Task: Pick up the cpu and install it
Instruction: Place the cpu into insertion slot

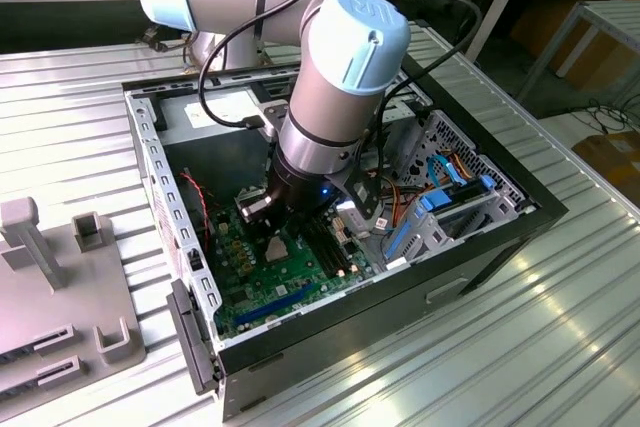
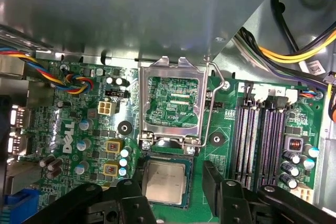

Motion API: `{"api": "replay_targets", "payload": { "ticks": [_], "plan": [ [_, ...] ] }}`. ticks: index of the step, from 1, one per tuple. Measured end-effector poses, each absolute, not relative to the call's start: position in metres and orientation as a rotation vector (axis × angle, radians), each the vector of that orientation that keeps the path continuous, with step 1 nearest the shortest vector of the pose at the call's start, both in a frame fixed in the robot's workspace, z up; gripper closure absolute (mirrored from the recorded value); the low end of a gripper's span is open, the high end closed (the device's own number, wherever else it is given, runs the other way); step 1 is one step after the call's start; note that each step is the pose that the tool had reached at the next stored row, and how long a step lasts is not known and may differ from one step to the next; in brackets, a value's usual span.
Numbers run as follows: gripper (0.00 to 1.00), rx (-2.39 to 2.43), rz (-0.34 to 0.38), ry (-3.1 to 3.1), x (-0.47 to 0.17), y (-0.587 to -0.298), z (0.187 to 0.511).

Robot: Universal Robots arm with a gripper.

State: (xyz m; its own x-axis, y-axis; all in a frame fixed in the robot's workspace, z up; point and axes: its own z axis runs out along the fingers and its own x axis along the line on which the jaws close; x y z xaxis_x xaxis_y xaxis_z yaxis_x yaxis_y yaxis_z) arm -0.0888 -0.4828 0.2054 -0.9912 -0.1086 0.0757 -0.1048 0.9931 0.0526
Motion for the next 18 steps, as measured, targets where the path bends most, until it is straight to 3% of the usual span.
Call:
{"api": "replay_targets", "payload": {
  "ticks": [1,9,18],
  "plan": [
    [0.47,0.164,-0.074,-3.058,-0.0888,-0.4827,0.2063],
    [0.89,0.164,-0.074,-3.058,-0.0890,-0.4828,0.2134],
    [0.89,0.164,-0.074,-3.060,-0.0969,-0.4837,0.2137]
  ]
}}
